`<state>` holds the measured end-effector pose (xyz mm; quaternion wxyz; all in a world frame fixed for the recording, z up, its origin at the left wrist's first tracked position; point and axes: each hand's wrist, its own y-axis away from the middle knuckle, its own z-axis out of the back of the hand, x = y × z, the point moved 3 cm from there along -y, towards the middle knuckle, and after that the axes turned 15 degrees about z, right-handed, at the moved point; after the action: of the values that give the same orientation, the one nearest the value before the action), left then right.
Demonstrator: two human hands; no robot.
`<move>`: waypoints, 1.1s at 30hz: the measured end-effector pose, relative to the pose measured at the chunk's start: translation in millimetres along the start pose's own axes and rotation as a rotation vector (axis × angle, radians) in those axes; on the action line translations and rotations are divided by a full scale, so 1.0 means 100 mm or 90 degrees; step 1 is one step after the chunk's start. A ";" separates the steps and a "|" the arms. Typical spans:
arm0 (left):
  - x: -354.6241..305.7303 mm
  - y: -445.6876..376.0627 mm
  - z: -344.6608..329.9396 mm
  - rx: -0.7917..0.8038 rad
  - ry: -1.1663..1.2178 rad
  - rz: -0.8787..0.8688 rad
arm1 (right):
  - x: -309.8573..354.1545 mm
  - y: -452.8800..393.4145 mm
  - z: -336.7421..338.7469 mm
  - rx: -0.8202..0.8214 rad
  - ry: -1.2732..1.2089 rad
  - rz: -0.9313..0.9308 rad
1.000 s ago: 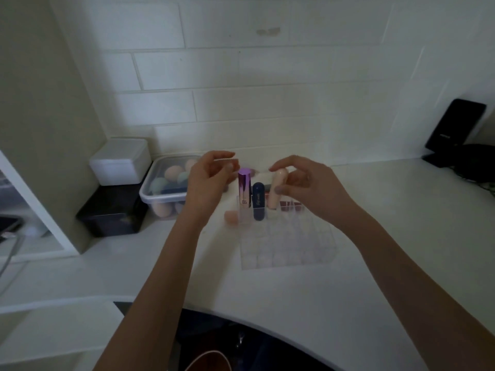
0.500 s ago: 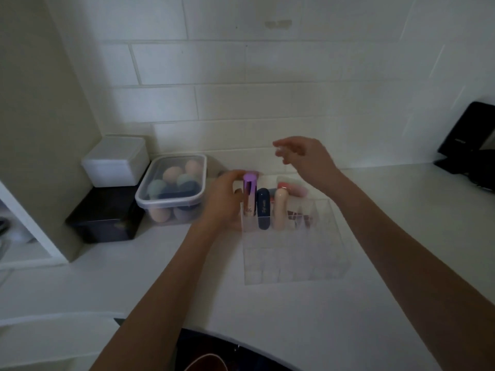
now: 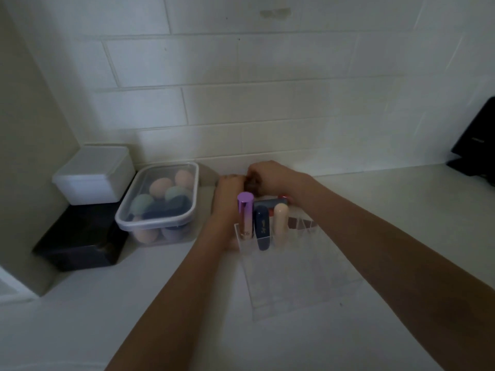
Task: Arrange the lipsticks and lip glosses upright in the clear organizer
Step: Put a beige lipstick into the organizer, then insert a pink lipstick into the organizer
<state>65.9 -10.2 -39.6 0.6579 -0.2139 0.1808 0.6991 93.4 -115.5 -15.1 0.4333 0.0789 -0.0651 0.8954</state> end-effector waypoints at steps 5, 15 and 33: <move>0.02 0.13 0.11 -0.038 0.071 -0.030 | -0.02 0.07 0.09 -0.098 -0.117 -0.003; -0.08 0.55 0.40 0.010 0.456 -0.033 | 0.10 0.71 0.44 -0.477 -0.496 -0.051; 0.20 1.62 0.23 0.012 0.638 0.092 | 0.43 1.88 0.33 -0.708 -0.558 -0.065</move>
<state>-98.0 7.7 -35.0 0.4422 -0.5040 0.4953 0.5523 -77.7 -204.2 16.2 0.3845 0.2020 -0.6770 0.5941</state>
